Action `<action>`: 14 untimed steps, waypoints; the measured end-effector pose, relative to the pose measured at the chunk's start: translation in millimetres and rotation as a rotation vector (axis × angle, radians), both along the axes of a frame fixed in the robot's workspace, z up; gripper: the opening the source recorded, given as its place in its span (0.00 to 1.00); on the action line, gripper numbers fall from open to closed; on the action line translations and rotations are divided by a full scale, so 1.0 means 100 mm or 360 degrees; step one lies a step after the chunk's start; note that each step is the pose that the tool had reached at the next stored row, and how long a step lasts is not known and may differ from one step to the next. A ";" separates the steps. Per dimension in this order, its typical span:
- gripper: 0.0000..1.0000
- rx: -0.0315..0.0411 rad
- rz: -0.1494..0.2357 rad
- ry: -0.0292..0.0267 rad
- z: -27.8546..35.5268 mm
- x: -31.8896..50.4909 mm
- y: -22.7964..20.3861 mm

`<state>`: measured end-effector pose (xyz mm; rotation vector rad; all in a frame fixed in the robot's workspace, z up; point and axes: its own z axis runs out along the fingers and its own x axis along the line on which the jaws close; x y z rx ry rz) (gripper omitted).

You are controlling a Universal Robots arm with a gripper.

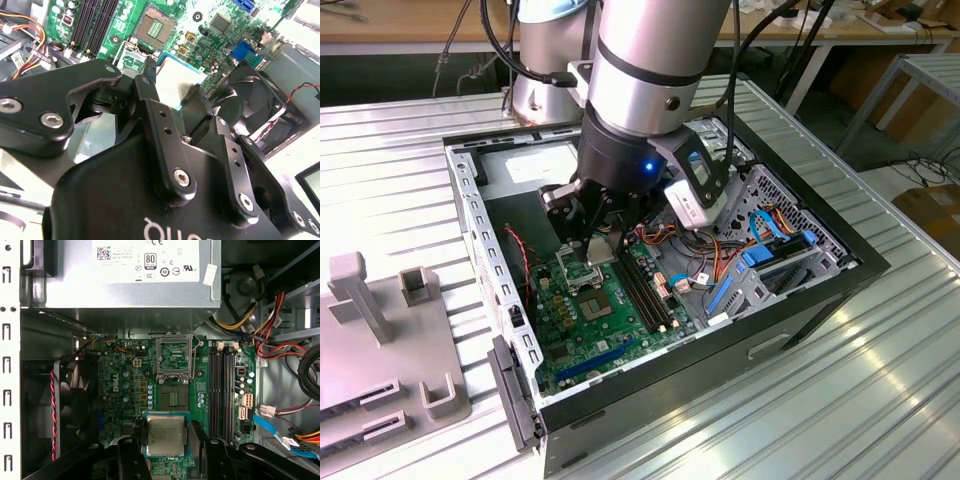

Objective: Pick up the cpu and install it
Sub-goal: 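Place the cpu into insertion slot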

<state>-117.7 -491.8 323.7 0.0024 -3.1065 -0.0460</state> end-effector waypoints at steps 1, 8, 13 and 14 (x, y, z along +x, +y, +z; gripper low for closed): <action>0.46 0.0000 0.0000 0.00000 -0.003 0.000 0.000; 0.46 0.0000 0.0000 -0.00001 -0.019 0.000 0.000; 0.46 0.0000 0.0000 -0.00002 -0.041 0.000 -0.004; 0.46 0.0000 0.0000 -0.00001 -0.046 0.000 -0.004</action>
